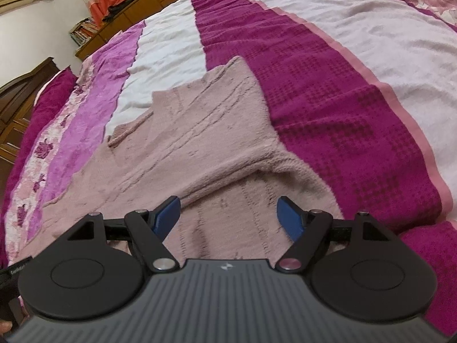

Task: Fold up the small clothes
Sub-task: 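Move the right tool to the cardigan hem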

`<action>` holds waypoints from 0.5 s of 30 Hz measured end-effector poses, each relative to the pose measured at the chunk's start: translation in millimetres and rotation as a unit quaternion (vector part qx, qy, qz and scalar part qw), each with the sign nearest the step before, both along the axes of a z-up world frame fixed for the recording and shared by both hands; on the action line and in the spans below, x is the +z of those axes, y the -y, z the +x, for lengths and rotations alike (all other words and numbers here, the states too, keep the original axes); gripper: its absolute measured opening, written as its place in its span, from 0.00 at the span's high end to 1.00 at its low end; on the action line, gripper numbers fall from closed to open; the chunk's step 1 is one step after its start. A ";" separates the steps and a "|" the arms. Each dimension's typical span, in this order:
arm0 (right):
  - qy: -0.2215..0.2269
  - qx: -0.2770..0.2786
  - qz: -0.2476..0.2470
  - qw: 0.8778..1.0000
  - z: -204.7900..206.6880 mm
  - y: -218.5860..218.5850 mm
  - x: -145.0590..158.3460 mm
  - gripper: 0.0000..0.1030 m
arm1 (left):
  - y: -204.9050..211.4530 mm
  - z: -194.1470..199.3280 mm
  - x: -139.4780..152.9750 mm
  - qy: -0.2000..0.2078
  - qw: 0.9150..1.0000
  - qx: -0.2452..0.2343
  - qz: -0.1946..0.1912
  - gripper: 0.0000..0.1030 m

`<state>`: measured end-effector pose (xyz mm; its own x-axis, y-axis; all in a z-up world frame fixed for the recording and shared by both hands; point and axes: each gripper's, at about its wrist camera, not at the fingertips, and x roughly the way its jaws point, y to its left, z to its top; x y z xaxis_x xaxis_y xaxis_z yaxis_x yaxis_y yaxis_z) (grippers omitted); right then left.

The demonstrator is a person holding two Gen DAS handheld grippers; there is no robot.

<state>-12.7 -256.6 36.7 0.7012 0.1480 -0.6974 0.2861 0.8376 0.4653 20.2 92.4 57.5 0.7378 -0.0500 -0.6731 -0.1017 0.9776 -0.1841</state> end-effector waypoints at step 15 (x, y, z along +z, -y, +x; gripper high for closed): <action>0.038 0.039 -0.044 0.998 48.2 13.6 47.4 0.22 | -12.8 39.5 -11.8 -0.010 1.000 0.001 -0.016 0.54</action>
<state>35.5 -270.2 84.1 0.7411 0.1442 -0.6557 0.1862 0.8942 0.4070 59.6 105.2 45.7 0.7243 -0.0704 -0.6859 -0.1070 0.9712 -0.2127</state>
